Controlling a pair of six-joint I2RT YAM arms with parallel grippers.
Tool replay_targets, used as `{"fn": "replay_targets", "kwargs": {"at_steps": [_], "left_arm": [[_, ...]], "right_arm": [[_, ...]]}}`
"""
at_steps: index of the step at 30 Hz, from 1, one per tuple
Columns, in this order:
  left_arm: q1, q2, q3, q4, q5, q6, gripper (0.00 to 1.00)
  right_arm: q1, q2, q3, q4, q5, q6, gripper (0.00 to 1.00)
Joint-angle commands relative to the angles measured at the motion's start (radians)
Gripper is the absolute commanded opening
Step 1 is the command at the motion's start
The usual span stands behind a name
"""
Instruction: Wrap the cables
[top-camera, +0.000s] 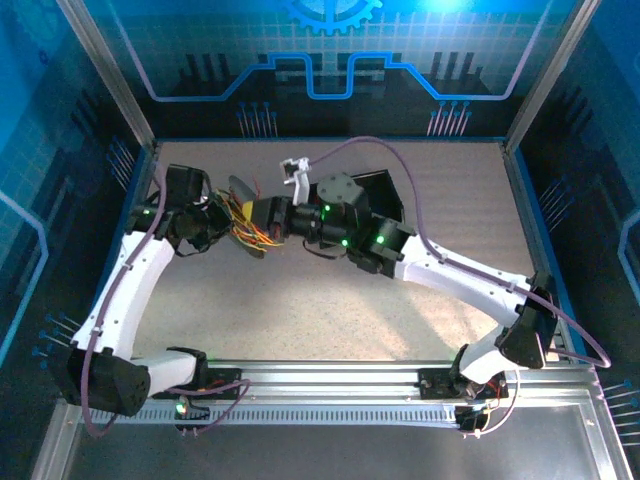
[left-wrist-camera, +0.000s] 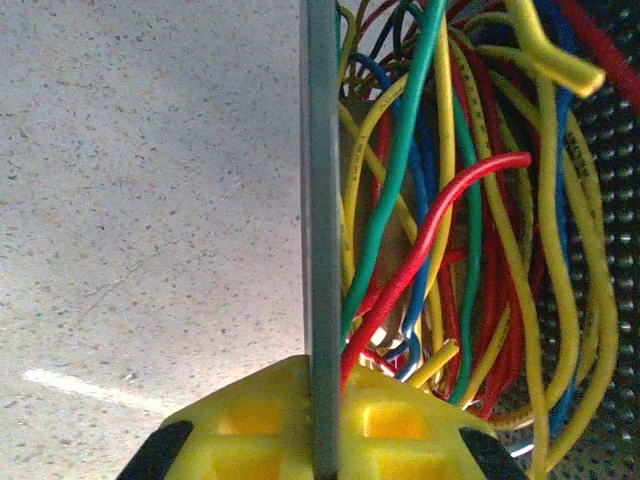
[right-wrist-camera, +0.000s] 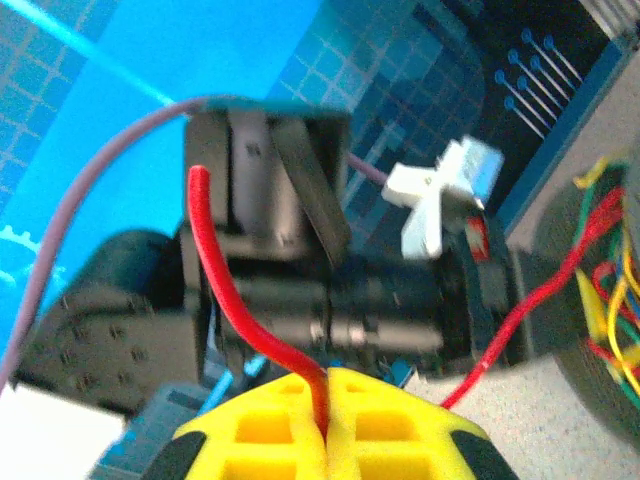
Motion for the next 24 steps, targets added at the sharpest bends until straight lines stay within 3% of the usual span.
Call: {"fn": "replay_targets", "kwargs": {"at_steps": [1,15,21,24], "left_arm": [[0.063,-0.041,0.016,0.178,0.12,-0.105,0.0],[0.213,-0.019,0.001,0.295,0.256,-0.23,0.0],[0.284,-0.02,0.003,0.321,0.333,-0.227,0.0],[0.317,-0.012,0.024,0.303,0.358,-0.186,0.0]], "right_arm": [[0.045,-0.074,-0.101,0.162,-0.013,0.047,0.0],[0.11,-0.022,-0.464,0.411,-0.061,0.076,0.0],[-0.003,0.031,-0.725,0.52,0.037,0.081,0.0],[-0.077,0.079,-0.797,0.585,0.027,0.098,0.0]]}}
